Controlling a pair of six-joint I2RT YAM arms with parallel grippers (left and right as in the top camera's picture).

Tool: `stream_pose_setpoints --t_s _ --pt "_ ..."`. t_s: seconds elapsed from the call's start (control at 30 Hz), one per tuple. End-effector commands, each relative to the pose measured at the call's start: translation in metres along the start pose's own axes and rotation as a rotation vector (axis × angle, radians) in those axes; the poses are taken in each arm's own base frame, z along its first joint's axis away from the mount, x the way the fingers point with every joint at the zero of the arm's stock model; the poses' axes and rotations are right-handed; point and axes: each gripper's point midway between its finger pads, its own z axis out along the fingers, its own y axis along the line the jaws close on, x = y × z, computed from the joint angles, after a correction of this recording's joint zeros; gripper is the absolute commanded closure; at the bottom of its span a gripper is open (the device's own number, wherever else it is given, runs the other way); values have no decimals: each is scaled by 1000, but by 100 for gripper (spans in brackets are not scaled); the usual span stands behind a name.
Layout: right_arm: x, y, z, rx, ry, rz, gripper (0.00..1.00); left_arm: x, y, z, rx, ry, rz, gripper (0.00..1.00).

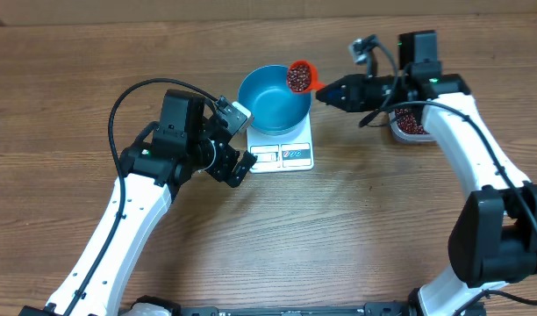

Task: Scoop item into bowl and weigh 150g on scale
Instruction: 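Carry the filled scoop left over the teal bowl, then tip the red scoop to pour beans into the teal bowl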

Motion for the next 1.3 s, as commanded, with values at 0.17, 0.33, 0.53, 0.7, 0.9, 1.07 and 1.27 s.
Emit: stream_pose_setpoints --t_s 0.17,0.33,0.53,0.7,0.9,1.07,1.27 --pt "-6 -7 25 202 18 -279 96 -3 -6 -4 17 -18 32 0" --pt "-4 -11 33 279 49 -441 96 -3 -6 -4 17 -18 32 0" --pt "-7 -16 38 354 72 -601 96 -3 -6 -4 17 -18 32 1" --pt "-12 -19 37 383 75 -690 96 -3 -6 -4 17 -18 32 0" --pt "-14 -18 38 380 90 -797 96 -3 -6 -4 17 -18 32 0" --pt "-14 -17 38 375 101 -875 96 -3 -6 -4 17 -18 32 0" --pt "-14 -17 38 373 128 -1013 96 -3 -6 -4 17 -18 32 0"
